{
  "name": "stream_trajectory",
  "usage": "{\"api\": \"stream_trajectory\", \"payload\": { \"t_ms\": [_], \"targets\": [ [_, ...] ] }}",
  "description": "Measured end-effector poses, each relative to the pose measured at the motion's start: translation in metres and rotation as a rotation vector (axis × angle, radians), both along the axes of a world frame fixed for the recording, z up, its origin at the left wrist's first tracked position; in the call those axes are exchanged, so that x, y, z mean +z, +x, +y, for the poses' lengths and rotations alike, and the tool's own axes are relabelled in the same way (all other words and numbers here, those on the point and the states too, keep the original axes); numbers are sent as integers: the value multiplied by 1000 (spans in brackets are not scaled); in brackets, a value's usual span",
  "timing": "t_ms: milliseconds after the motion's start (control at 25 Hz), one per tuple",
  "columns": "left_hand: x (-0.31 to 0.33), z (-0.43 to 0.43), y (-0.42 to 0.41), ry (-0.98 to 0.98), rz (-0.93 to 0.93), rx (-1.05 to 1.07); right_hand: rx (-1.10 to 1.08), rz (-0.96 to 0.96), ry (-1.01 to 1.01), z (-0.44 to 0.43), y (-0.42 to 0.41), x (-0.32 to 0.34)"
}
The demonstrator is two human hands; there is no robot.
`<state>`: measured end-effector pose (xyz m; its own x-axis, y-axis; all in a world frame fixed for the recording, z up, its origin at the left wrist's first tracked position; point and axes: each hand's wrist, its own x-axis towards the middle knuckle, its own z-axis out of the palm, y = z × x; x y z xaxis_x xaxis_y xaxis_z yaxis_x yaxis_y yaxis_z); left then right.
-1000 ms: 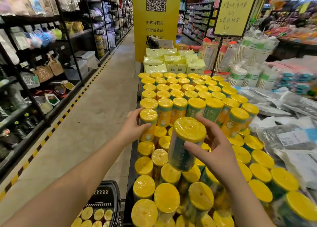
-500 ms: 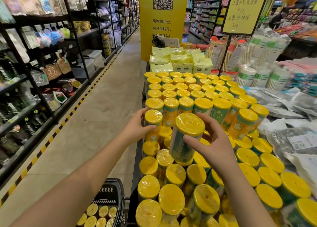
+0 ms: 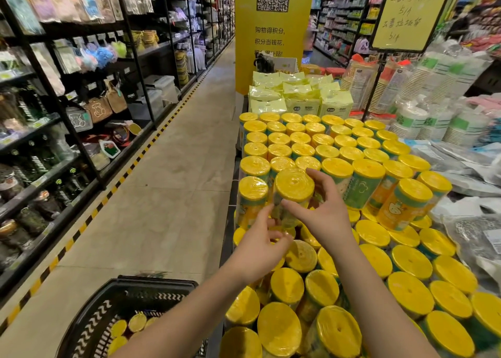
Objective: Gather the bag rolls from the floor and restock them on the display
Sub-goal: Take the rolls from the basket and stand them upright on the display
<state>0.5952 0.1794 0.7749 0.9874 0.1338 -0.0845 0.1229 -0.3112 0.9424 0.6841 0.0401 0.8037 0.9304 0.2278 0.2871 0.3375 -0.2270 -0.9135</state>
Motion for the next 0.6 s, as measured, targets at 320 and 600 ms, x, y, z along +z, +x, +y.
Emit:
{"api": "stream_trajectory", "payload": {
  "t_ms": [320,600],
  "targets": [
    [-16,-7,18,-89,104,0,-26,71,-50,18,35,-34],
    [-24,-4,26,-147,116,23,-13,104,-62,22,48,-47]
  ]
}}
